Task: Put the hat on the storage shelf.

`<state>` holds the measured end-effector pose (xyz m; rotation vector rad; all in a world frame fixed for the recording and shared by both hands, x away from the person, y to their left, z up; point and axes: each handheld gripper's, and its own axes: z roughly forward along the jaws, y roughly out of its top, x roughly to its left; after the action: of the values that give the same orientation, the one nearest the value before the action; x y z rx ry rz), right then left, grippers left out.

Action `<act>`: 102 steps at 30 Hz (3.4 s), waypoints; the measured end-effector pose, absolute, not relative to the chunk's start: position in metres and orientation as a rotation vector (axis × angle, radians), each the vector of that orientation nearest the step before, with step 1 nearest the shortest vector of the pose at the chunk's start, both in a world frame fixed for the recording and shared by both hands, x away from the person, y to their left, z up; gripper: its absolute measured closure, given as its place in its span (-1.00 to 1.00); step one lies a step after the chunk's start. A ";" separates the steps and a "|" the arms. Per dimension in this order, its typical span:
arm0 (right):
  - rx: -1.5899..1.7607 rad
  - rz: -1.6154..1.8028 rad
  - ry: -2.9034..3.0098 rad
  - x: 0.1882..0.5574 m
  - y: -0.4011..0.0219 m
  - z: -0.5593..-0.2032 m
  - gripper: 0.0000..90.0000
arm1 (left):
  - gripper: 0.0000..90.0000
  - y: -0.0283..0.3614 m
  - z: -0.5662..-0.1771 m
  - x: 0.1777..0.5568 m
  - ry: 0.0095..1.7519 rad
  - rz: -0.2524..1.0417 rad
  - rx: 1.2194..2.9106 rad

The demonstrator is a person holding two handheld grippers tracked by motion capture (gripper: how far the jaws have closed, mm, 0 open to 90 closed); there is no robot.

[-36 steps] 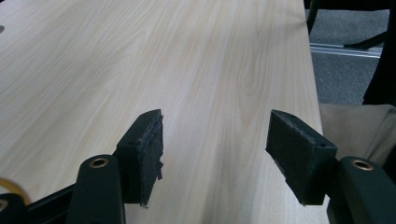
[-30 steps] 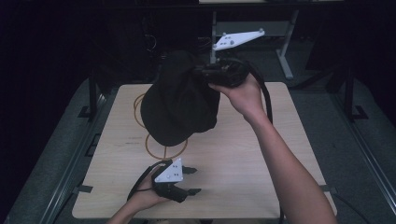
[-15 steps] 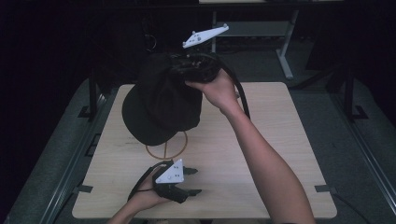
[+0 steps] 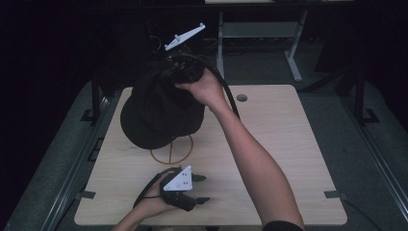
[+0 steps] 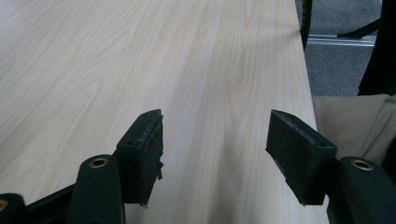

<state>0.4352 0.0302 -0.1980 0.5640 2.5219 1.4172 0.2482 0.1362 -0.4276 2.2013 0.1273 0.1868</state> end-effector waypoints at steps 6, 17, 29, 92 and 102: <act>0.620 1.372 2.567 0.450 0.047 -0.217 0.53 | -0.20 0.137 -0.428 0.248 0.121 0.182 2.210; 0.674 1.467 2.553 0.453 0.035 -0.231 0.14 | -0.21 0.140 -0.427 0.250 0.148 0.176 2.191; 0.706 1.565 2.518 0.436 -0.005 -0.230 -0.08 | -0.25 0.144 -0.427 0.251 0.197 0.186 2.168; 0.915 1.536 2.453 0.393 -0.127 -0.256 -0.36 | -0.38 0.152 -0.428 0.260 0.294 0.158 2.140; 0.964 1.528 2.444 0.386 -0.149 -0.268 -0.39 | -0.39 0.153 -0.429 0.262 0.297 0.160 2.143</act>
<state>0.3858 -0.1493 -0.2676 0.9638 2.4437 1.5285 0.2617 0.1527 -0.4290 2.1428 0.2971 0.1605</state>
